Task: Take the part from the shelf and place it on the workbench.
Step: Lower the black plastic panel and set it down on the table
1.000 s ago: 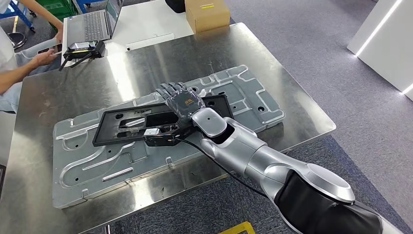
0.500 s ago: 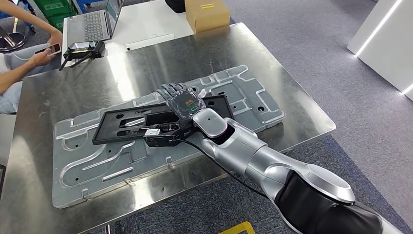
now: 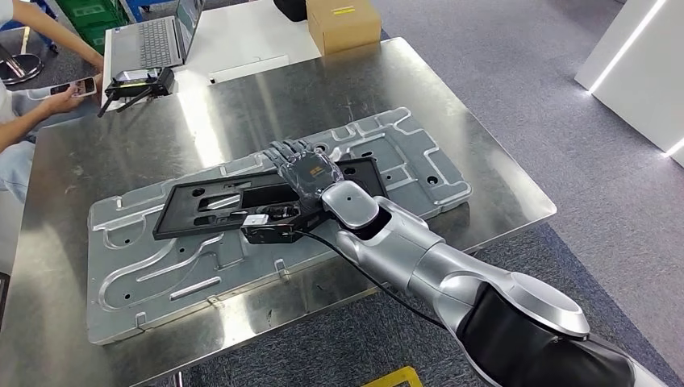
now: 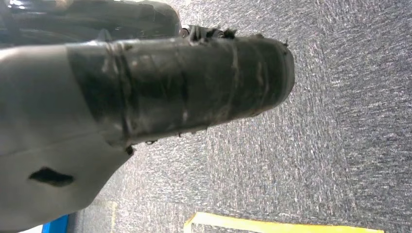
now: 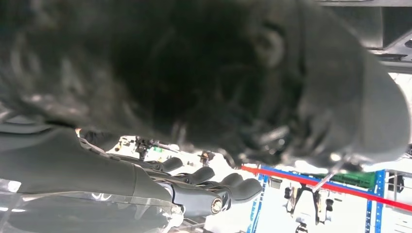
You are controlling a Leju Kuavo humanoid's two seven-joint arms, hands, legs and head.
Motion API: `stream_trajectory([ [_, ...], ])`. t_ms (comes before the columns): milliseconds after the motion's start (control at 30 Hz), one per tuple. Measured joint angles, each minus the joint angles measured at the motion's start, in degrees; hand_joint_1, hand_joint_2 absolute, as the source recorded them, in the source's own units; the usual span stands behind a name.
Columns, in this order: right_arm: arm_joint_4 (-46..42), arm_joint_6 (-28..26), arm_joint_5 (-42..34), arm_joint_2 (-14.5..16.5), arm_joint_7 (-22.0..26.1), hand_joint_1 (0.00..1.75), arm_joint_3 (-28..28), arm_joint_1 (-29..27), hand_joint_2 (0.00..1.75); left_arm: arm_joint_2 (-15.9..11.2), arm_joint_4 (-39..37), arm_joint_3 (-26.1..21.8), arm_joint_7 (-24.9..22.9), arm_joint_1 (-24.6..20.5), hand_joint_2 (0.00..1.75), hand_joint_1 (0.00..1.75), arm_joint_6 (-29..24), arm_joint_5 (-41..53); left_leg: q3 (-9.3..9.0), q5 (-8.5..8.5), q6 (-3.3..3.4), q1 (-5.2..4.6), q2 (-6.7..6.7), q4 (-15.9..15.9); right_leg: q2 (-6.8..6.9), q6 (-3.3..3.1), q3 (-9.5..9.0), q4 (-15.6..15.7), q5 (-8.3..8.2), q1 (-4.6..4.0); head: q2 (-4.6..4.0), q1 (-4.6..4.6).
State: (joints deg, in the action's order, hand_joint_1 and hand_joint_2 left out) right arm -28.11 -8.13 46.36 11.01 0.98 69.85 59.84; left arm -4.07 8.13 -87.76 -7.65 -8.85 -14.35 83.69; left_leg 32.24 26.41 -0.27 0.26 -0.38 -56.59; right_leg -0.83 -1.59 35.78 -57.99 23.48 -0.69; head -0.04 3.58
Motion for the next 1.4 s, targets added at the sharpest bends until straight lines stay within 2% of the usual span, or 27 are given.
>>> stream_trajectory([
  [400,0.0,0.3,0.0,-0.1,0.0,0.0,0.0,-0.2,0.0,0.0,0.0,0.0,-0.1,0.0,0.0,0.0,-0.2,0.1,0.2,0.23,0.35,-0.09,0.0,-0.5,0.0,0.23,-0.01,0.0,-0.07,0.1,0.0,0.01],
  [533,0.0,0.6,0.1,-0.1,0.0,0.0,0.0,-0.3,0.0,0.0,0.0,0.0,-0.1,0.0,0.0,0.0,-0.4,0.1,0.42,0.3,0.74,-0.18,0.0,-0.9,0.0,0.71,-0.04,0.1,-0.22,0.2,0.0,0.01],
  [633,0.0,0.5,0.2,-0.1,0.0,0.0,0.0,-0.2,0.0,0.0,0.0,0.0,-0.1,0.0,0.0,0.0,-0.4,0.1,0.07,-0.51,1.39,0.12,0.17,-0.1,-0.02,1.46,-0.17,0.2,-0.19,0.07,0.0,-0.01],
  [667,0.0,0.6,0.3,-0.2,0.0,0.0,0.0,-0.2,0.0,0.0,0.0,0.0,-0.1,0.0,0.0,0.0,-0.4,0.0,-0.1,-0.85,1.59,0.33,0.27,0.3,0.02,1.74,0.18,-0.7,0.69,0.03,0.0,-0.06],
  [700,0.0,0.6,0.4,-0.3,0.0,0.0,0.0,-0.1,0.0,0.0,0.0,0.0,0.0,0.0,0.0,0.0,-0.3,0.0,-0.18,-1.09,1.72,0.51,0.37,0.6,0.07,2.03,1.06,-2.9,2.28,0.1,0.0,-0.12],
  [767,0.0,0.7,0.5,-0.5,0.0,0.0,0.0,0.0,0.0,0.0,0.0,0.0,0.0,0.0,0.0,0.0,-0.3,0.0,0.0,-1.28,1.87,0.57,0.46,0.6,0.19,2.52,4.19,-10.6,6.41,0.47,0.0,-0.2],
  [800,0.0,0.8,0.6,-0.6,0.0,0.0,0.0,0.0,0.0,0.0,0.0,0.0,0.0,0.0,0.0,0.0,-0.3,0.0,0.17,-1.3,1.88,0.58,0.48,0.5,0.22,2.7,5.71,-14.4,7.86,0.66,0.0,-0.2],
  [833,0.0,0.8,0.6,-0.7,-0.1,0.0,0.0,0.0,0.0,0.0,0.0,0.0,0.0,0.0,0.0,0.0,-0.3,0.0,0.33,-1.3,1.88,0.61,0.49,0.3,0.24,2.85,6.59,-16.8,8.39,0.82,0.0,-0.2],
  [867,0.0,0.9,0.6,-0.8,-0.1,0.0,0.0,0.0,0.0,0.0,0.0,0.0,0.0,0.0,0.0,0.0,-0.2,0.0,0.52,-1.29,1.85,0.66,0.49,0.1,0.26,2.96,6.42,-16.9,7.79,0.98,0.0,-0.21],
  [900,0.0,0.9,0.6,-0.9,-0.1,0.0,0.0,0.0,0.0,0.1,0.0,0.0,0.0,0.0,0.0,0.0,-0.2,0.0,0.7,-1.23,1.76,0.74,0.46,-0.2,0.29,3.02,4.99,-14.5,6.24,1.12,0.0,-0.21],
  [967,0.0,0.9,0.7,-1.0,-0.1,0.0,0.0,0.2,0.0,0.1,0.0,0.0,0.0,0.0,0.0,0.0,-0.1,0.0,1.19,-1.01,1.33,0.81,0.39,-1.0,0.32,2.98,0.43,-6.5,3.15,1.23,0.0,-0.24],
  [1000,0.0,0.9,0.7,-1.0,-0.1,0.0,0.0,0.3,0.0,0.1,0.0,0.0,0.0,0.0,0.0,0.0,-0.1,0.0,1.45,-0.94,1.02,0.79,0.35,-1.3,0.29,2.84,-1.3,-3.5,2.34,1.11,0.01,-0.22],
  [1033,-0.1,0.9,0.7,-1.0,-0.1,0.0,0.0,0.4,0.0,0.1,0.0,0.0,0.0,0.0,0.0,0.0,-0.1,0.0,1.68,-0.98,0.65,0.75,0.32,-1.5,0.26,2.59,-2.15,-1.8,2.23,0.99,0.01,-0.24],
  [1133,-0.1,0.9,0.8,-1.1,-0.1,0.0,0.0,0.4,0.0,0.1,0.0,0.0,0.0,0.0,0.0,0.0,-0.1,0.0,2.12,-1.45,-0.57,0.81,0.22,-1.5,0.2,1.31,-1.76,-1.0,1.93,0.85,0.01,-0.22],
  [1167,-0.1,0.9,0.8,-1.1,-0.1,0.0,0.0,0.4,0.0,0.1,0.0,0.0,0.0,0.0,0.0,0.0,-0.1,0.0,2.45,-1.05,-0.89,0.87,0.19,-1.9,0.23,0.8,-1.59,-0.8,1.6,0.93,0.01,-0.16],
  [1200,-0.1,0.9,0.8,-1.1,-0.1,0.0,0.0,0.4,0.0,0.1,0.0,0.0,0.0,0.1,0.0,0.0,-0.1,0.0,3.03,0.14,-1.14,0.91,0.18,-3.1,0.28,0.3,-1.41,-0.5,1.23,1.04,0.01,-0.09],
  [1233,-0.1,0.9,0.8,-1.1,-0.1,0.0,0.0,0.4,0.0,0.1,0.0,0.0,0.0,0.1,0.0,0.0,-0.1,0.0,3.95,2.06,-1.31,0.93,0.17,-5.4,0.34,-0.1,-1.17,-0.4,0.88,1.13,0.01,0.01],
  [1300,-0.1,1.0,0.9,-1.1,-0.1,0.0,0.0,0.3,0.0,0.1,0.0,0.0,0.0,0.1,0.0,0.0,-0.1,0.0,6.65,6.82,-1.55,0.93,0.21,-12.9,0.41,-0.5,-0.41,-0.4,0.29,0.99,0.0,0.14],
  [1333,-0.1,1.0,0.9,-1.1,-0.1,0.0,0.0,0.2,0.0,0.1,0.0,0.0,-0.1,0.1,0.0,0.0,-0.1,0.0,7.7,8.33,-1.6,0.92,0.22,-16.3,0.43,-0.55,0.08,-0.5,0.0,0.89,0.0,0.15],
  [1367,-0.1,1.1,0.9,-1.1,-0.1,0.0,0.0,0.1,0.0,0.1,0.0,0.0,-0.1,0.1,0.0,0.0,0.0,0.0,7.96,8.79,-1.58,0.92,0.22,-18.0,0.44,-0.57,0.6,-0.6,-0.3,0.81,0.0,0.15],
  [1400,-0.1,1.2,0.9,-1.1,-0.1,0.0,0.0,0.0,0.0,0.1,0.0,0.0,-0.1,0.1,0.0,0.0,0.0,0.0,7.09,8.1,-1.49,0.91,0.22,-17.4,0.43,-0.53,1.11,-0.8,-0.57,0.75,0.0,0.15],
])
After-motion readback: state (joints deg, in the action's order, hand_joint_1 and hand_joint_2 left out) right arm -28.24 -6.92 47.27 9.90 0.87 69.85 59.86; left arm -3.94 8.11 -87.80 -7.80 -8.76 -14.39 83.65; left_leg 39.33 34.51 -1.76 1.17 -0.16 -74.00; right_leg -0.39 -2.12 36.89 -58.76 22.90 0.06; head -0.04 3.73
